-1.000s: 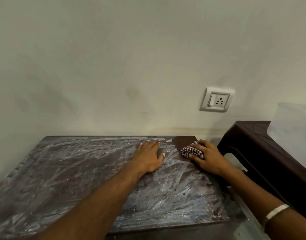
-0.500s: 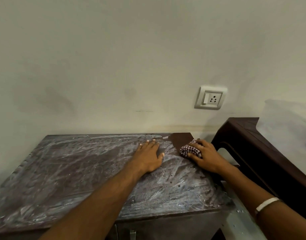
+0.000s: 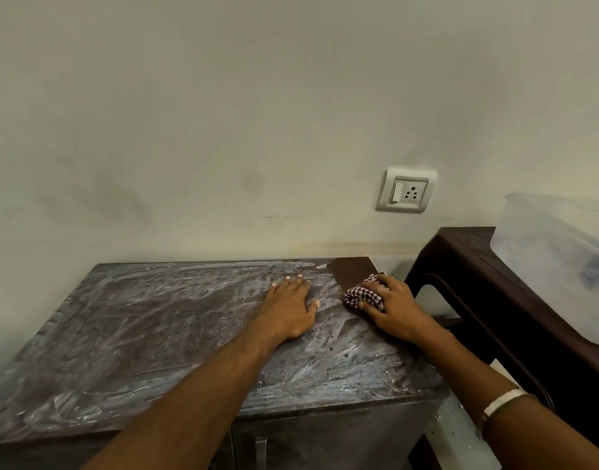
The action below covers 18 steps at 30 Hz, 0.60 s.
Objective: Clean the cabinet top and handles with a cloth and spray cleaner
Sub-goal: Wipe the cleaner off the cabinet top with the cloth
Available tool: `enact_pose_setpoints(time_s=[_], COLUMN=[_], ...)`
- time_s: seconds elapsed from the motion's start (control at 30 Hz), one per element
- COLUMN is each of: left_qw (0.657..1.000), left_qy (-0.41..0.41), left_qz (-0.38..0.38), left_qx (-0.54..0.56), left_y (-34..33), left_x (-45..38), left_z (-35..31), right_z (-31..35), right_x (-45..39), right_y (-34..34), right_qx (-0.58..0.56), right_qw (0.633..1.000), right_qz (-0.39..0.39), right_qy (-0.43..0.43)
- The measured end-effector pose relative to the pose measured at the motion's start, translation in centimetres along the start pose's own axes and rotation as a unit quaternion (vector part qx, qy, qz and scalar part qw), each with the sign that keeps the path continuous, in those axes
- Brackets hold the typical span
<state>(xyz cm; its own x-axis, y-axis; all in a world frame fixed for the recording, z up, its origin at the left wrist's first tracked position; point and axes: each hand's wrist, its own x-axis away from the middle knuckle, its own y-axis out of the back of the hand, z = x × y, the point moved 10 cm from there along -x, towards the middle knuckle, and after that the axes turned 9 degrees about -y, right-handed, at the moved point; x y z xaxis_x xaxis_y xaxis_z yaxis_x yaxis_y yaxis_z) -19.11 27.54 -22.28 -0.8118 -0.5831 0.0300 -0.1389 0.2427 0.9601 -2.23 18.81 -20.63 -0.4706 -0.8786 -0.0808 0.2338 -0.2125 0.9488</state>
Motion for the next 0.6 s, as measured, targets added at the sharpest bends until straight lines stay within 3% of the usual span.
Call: enact_pose_setpoints(time_s=[0.3,0.5,0.6], left_qw=[1.000,1.000,1.000], left_qy=[-0.002,0.000,0.003], left_qz=[0.003,0.003,0.009], left_qx=[-0.010,-0.001,0.005], left_y=[-0.2,-0.2,-0.4], left_x=[0.6,1.4,1.9], left_z=[-0.6,-1.1,-1.3], right_z=[0.0,-1.1,-0.5], right_x=[3.3,2.4,3.3], right_y=[-0.2,-0.1,-0.2], right_qx=[-0.035,-0.035,-0.040], right_qw=[0.998,0.999,0.999], right_qz=[-0.001,0.003,-0.008], right_qy=[0.060,-0.003,0.012])
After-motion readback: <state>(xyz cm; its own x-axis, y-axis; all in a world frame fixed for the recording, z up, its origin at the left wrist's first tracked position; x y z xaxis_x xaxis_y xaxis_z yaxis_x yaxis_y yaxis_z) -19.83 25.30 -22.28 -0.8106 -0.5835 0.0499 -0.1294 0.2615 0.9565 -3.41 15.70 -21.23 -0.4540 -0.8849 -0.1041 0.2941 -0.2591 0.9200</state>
